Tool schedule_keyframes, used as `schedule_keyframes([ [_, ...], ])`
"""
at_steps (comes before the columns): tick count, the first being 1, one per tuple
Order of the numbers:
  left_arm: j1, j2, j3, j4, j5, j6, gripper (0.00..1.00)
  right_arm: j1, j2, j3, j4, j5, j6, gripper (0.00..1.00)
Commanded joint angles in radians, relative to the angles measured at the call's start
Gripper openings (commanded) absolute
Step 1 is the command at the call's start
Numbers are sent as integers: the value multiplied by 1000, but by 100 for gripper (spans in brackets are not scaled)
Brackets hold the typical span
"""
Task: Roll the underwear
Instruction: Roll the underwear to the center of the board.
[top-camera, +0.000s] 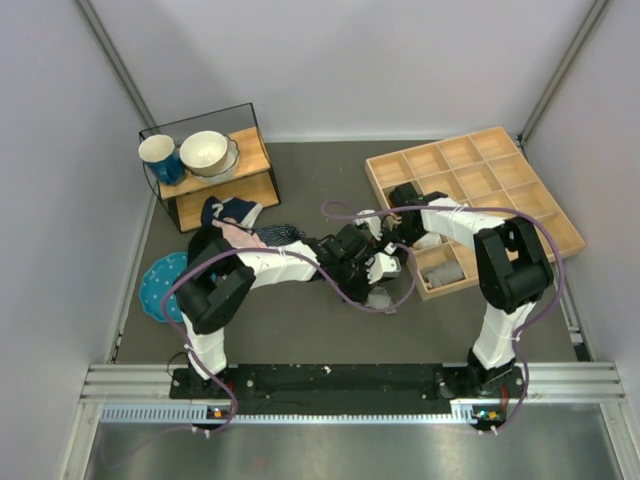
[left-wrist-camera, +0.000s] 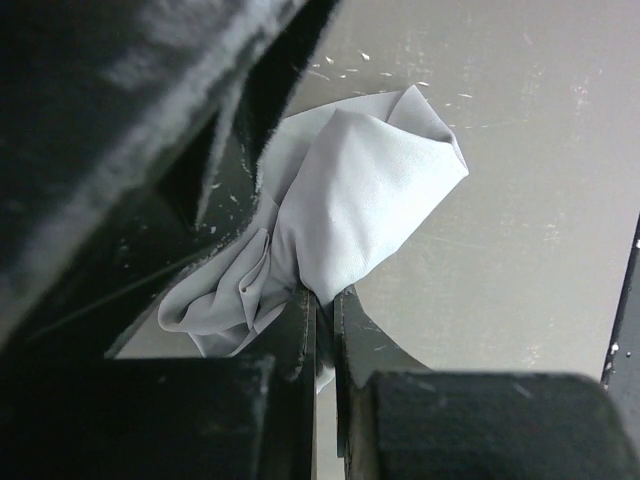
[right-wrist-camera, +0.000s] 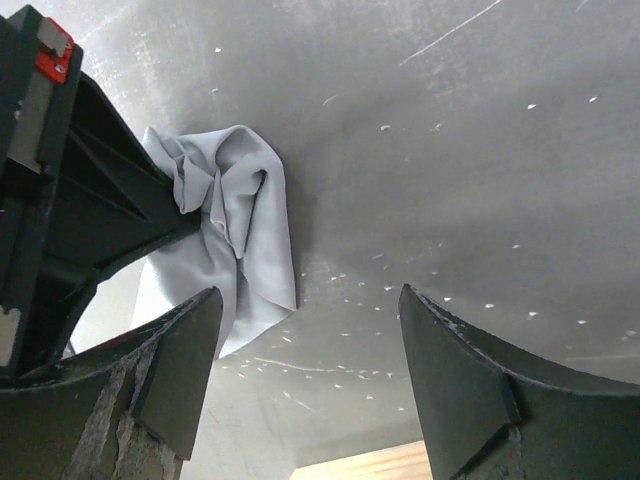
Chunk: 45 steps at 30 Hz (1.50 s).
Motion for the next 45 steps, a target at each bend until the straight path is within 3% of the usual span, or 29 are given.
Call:
schedule_keyframes([
  [1, 33, 35, -31, -28, -51, -88, 0, 20, 34, 32, -76, -73, 70, 74],
  [11, 34, 35, -100, 61, -88, -189, 0, -15, 20, 44, -107, -41, 141, 75],
  [18, 36, 40, -126, 92, -96, -280, 0, -39, -52, -13, -105, -128, 152, 75],
  [31, 36, 43, -153, 115, -105, -372, 0, 15, 72, -25, -136, -156, 164, 75],
  [45, 0, 9, -198, 150, -277, -435, 0, 67, 134, -22, -194, -159, 135, 74],
])
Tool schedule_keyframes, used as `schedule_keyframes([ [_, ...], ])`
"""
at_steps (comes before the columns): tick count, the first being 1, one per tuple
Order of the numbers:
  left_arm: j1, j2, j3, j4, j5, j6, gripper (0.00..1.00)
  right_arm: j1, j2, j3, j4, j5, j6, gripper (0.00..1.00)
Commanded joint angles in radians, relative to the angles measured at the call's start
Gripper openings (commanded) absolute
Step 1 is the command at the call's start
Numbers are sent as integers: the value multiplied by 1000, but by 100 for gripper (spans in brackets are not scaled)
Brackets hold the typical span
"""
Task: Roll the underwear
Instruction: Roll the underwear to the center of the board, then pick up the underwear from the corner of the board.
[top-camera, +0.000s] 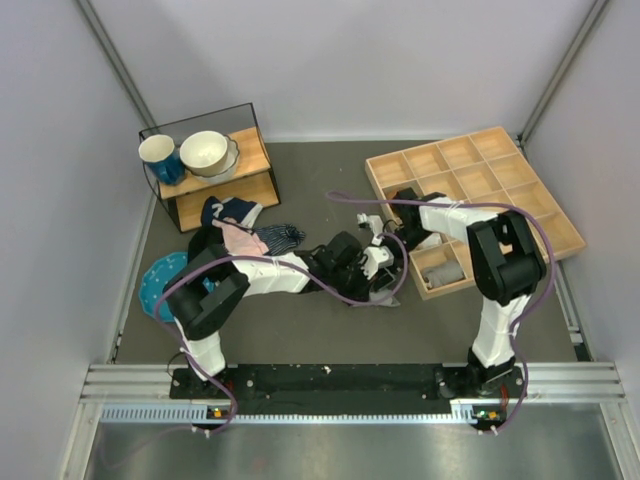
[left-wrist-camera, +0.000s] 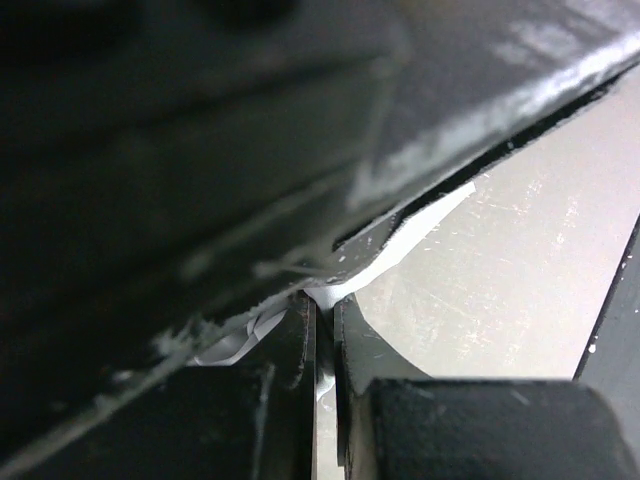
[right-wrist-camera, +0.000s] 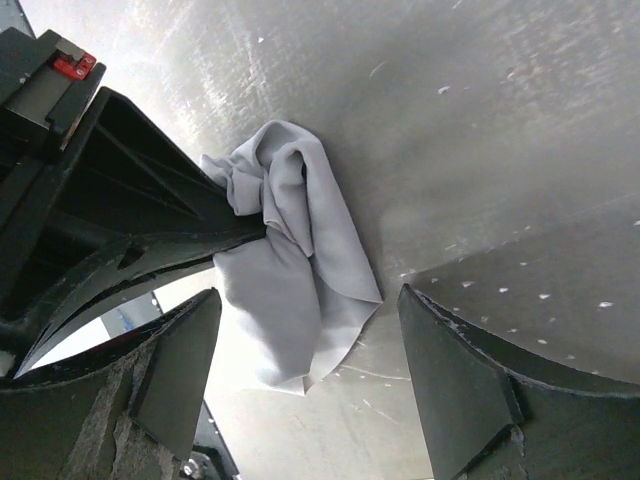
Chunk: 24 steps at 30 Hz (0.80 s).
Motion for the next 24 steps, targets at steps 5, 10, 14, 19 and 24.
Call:
schedule_keyframes([
  [5, 4, 58, -46, -102, -214, -71, 0, 113, 83, -30, -130, -18, -35, 70],
  [10, 1, 52, -49, -102, -222, -74, 0, 119, 106, -27, -133, -13, -35, 56],
  [14, -2, 47, -51, -101, -231, -74, 1, 119, 124, -12, -132, -18, -35, 29],
  [19, -5, 12, -74, -72, -260, -74, 18, 119, 121, 4, -127, -32, -41, 10],
  [24, -6, -109, -121, -47, -295, -62, 33, 107, 95, 7, -118, -42, -54, 5],
])
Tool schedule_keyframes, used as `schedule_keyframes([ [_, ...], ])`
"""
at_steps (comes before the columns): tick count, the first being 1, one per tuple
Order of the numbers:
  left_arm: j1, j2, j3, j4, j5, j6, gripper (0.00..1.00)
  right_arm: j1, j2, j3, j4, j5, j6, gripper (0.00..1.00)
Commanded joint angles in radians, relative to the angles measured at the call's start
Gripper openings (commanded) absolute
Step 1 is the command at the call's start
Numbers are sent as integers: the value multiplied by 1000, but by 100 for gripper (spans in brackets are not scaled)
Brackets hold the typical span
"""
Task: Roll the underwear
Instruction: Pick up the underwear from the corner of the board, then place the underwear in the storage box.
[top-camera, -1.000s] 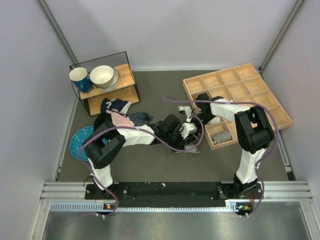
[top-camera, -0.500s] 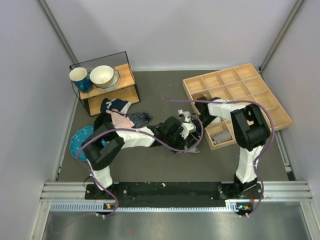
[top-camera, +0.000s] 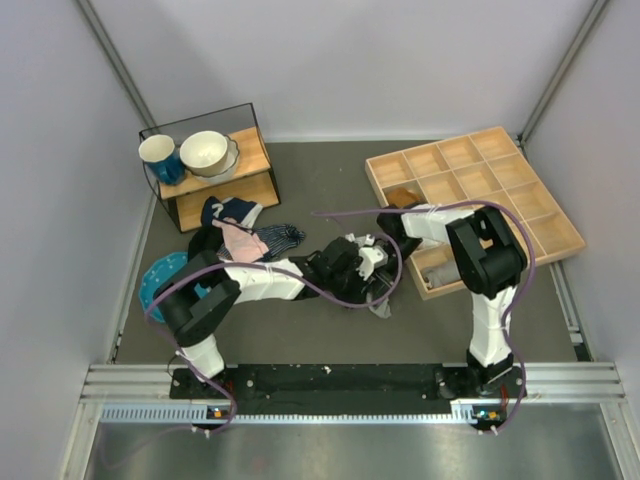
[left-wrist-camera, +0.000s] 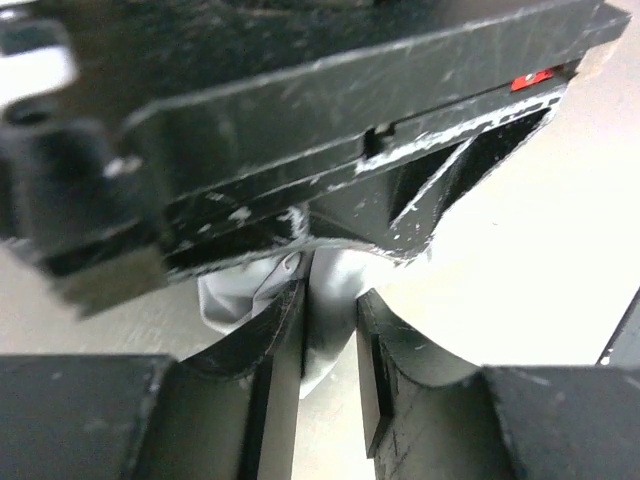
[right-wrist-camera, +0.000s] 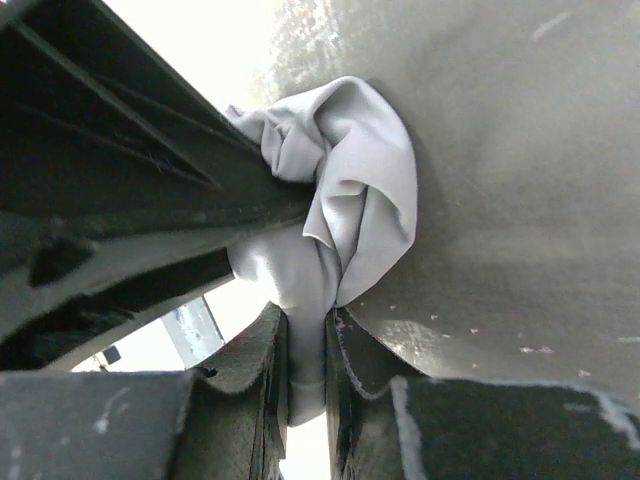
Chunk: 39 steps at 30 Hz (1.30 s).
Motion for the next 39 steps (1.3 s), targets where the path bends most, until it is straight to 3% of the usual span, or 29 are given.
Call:
schedule_keyframes([
  [1, 20, -77, -79, -83, -179, 42, 34, 21, -25, 1, -8, -12, -40, 5],
  [9, 19, -306, -96, -229, -178, 110, 45, -3, -135, 1, -23, -98, -101, 3],
  [19, 60, -595, -25, -367, -150, 124, 50, -58, -272, 77, -100, -134, -141, 2],
  [24, 178, -685, 25, -484, -119, 174, 53, -194, -313, 195, -189, -25, -152, 2],
  [31, 203, -798, -66, -515, -147, 274, 55, -450, -306, 318, -222, 144, -159, 2],
  [33, 203, -806, -97, -495, -128, 280, 55, -515, -292, 341, -229, 223, -208, 2],
  [39, 204, -787, -114, -508, -151, 305, 55, -546, -273, 376, -281, 422, -483, 4],
])
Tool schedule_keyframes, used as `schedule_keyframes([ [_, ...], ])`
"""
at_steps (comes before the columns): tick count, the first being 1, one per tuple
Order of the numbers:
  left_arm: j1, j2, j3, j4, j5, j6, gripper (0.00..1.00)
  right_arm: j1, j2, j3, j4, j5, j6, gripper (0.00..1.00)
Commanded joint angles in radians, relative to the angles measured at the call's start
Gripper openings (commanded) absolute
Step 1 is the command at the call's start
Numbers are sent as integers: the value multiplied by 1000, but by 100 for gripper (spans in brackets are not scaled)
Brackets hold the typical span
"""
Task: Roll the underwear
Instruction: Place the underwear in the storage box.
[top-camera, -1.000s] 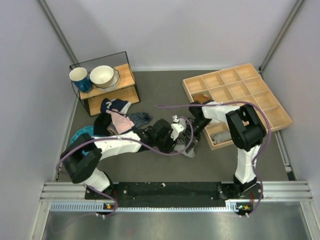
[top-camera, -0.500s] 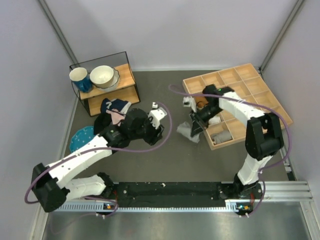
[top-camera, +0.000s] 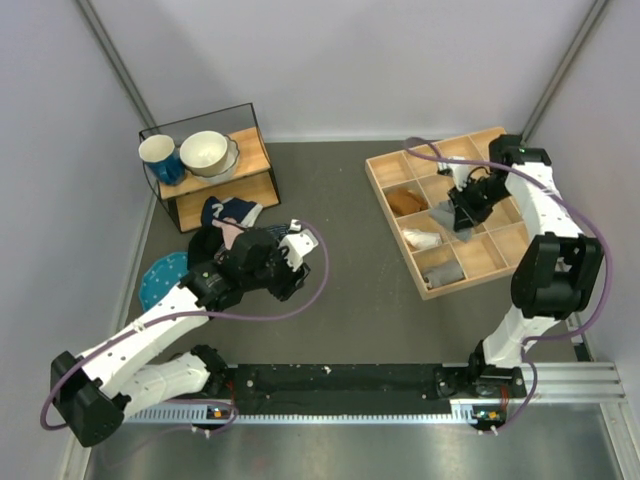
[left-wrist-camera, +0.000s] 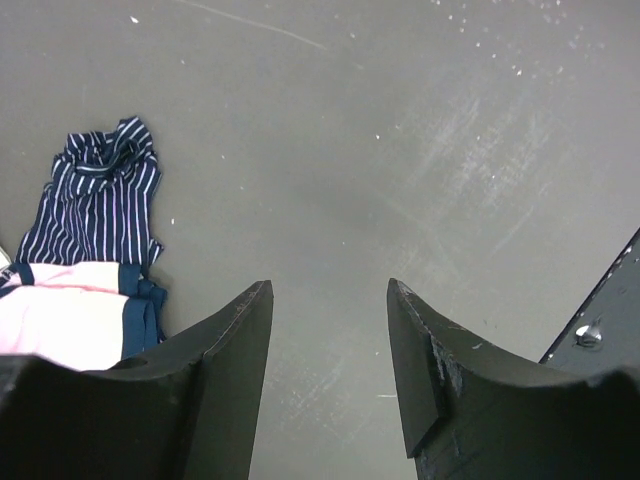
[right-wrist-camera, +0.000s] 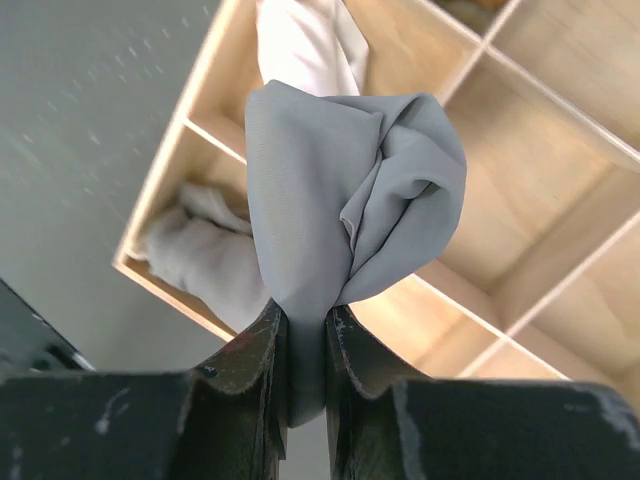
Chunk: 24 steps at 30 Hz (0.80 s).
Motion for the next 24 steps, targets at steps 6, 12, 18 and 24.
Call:
schedule_keyframes([
  [6, 2, 1, -17, -7, -29, 45, 55, -70, 32, 50, -232, 208, -476, 4],
  [12, 1, 15, -17, -7, -18, 48, 55, -136, 43, -98, -266, 256, -675, 5],
  [18, 1, 31, -20, -7, -29, 48, 55, -136, 107, -140, -246, 305, -769, 6],
  [24, 2, 43, -21, -8, -31, 50, 55, -121, 145, -217, -193, 400, -861, 7],
])
